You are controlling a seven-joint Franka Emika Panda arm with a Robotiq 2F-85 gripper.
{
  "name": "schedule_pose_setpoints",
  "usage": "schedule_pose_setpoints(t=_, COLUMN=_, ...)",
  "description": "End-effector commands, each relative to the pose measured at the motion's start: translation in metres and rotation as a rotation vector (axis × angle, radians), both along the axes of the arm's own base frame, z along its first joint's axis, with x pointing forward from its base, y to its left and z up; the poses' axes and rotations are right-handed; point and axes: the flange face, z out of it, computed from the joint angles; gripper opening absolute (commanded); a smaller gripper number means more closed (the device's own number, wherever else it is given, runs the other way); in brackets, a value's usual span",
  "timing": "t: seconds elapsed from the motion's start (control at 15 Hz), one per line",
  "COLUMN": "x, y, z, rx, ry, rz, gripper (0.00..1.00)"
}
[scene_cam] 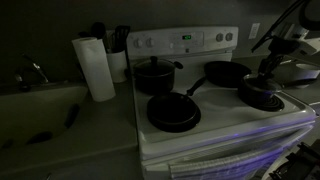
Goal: Put the lid on the black pot to the front right.
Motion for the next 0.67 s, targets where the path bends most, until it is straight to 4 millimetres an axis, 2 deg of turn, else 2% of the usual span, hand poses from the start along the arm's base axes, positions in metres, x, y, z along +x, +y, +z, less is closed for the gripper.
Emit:
schedule_pose_setpoints(t=0.0, x=0.008, y=-0.006, z=0.014, rx=-0.004, ry=0.030, rz=0.016, gripper=0.16)
schedule_pose_setpoints(t=0.27, x=0.013, y=-0.014, z=0.015, rx=-0.041, ry=0.020, rz=0.010, gripper=0.16)
schedule_pose_setpoints(t=0.6, x=0.019, y=-0.017, z=0.000, rx=-0.116, ry=-0.014, rz=0.023, gripper=0.16)
